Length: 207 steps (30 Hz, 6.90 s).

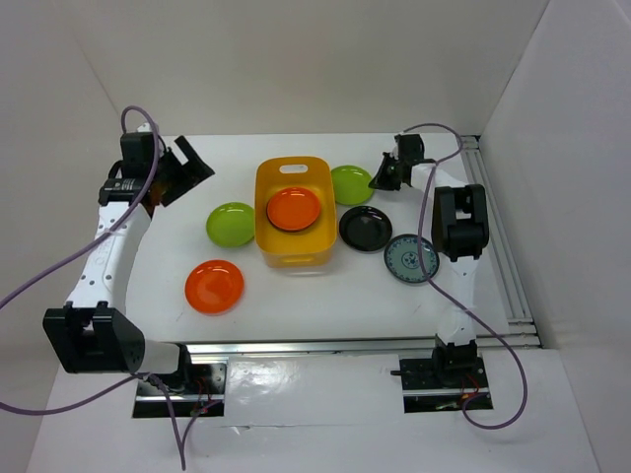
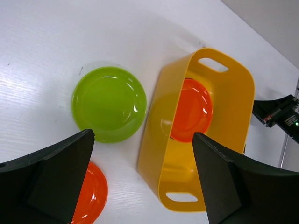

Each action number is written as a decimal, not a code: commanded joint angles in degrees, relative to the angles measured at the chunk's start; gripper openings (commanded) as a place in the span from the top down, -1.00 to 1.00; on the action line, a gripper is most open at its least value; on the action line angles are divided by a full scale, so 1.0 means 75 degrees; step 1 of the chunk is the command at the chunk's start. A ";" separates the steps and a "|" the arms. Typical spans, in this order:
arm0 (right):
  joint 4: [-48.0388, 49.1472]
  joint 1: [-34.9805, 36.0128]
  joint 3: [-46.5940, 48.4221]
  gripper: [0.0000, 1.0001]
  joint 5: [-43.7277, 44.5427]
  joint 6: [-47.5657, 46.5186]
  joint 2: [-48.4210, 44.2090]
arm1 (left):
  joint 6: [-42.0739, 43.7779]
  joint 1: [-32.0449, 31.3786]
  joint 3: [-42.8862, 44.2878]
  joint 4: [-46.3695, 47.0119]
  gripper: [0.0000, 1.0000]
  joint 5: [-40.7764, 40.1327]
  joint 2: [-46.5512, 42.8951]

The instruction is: Place the plates into the plastic bin on the countertop

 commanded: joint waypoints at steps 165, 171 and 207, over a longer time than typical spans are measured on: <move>-0.0583 -0.0127 -0.3236 -0.55 -0.0356 -0.2497 -0.2903 | 0.0921 -0.2047 0.2228 -0.0276 -1.00 0.0977 0.1634; -0.0583 0.0083 -0.3236 0.15 0.0018 -0.2426 -0.2551 | 0.0991 -0.1638 0.1912 -0.0205 -1.00 0.1047 0.1387; -0.0431 0.1569 -0.0857 1.00 0.4764 -0.0832 -0.5057 | -0.1023 0.0119 0.0705 -0.1903 -1.00 -0.1880 0.0977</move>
